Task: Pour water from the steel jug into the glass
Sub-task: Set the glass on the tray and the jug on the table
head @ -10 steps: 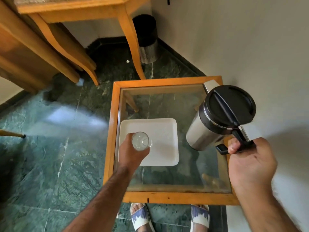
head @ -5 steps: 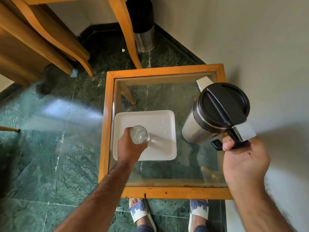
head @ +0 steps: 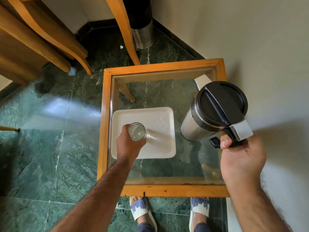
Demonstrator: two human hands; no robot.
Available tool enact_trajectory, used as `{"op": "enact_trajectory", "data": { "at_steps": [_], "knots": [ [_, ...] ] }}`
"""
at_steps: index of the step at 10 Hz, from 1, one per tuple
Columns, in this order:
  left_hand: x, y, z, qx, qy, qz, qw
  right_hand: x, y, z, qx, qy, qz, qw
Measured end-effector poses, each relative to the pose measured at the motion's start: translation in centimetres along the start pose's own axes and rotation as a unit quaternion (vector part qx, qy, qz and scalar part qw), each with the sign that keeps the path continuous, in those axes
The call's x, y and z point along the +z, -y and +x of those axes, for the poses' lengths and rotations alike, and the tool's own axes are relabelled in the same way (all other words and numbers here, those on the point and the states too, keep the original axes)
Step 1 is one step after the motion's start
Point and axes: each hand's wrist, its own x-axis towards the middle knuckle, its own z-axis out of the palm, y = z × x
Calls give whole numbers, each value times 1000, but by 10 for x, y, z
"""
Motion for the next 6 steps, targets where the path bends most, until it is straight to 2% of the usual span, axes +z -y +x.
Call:
{"op": "enact_trajectory", "data": {
  "at_steps": [1,2,3,4,5,6],
  "knots": [
    [2,3,1,2,-3,-1,1000,-2,-2,-2,1,10,-5,1000],
    [5,3,0,3,-13,1,1000,-19,-21,-14,-47,-34,-205,977],
    [5,1,-1,1,-16,7,1000,-32,-41,-28,-63,-68,-306,947],
    [-1,-2,-3,3,5,20,1000,-28,-40,-25,-69,-59,-319,943],
    [-14,-6,-8,22,38,29,999,-14,-31,-22,-67,-37,-219,973],
    [-31,-11,-23,82,12,100,992,-10,-18,-17,-68,-100,-210,970]
  ]
}}
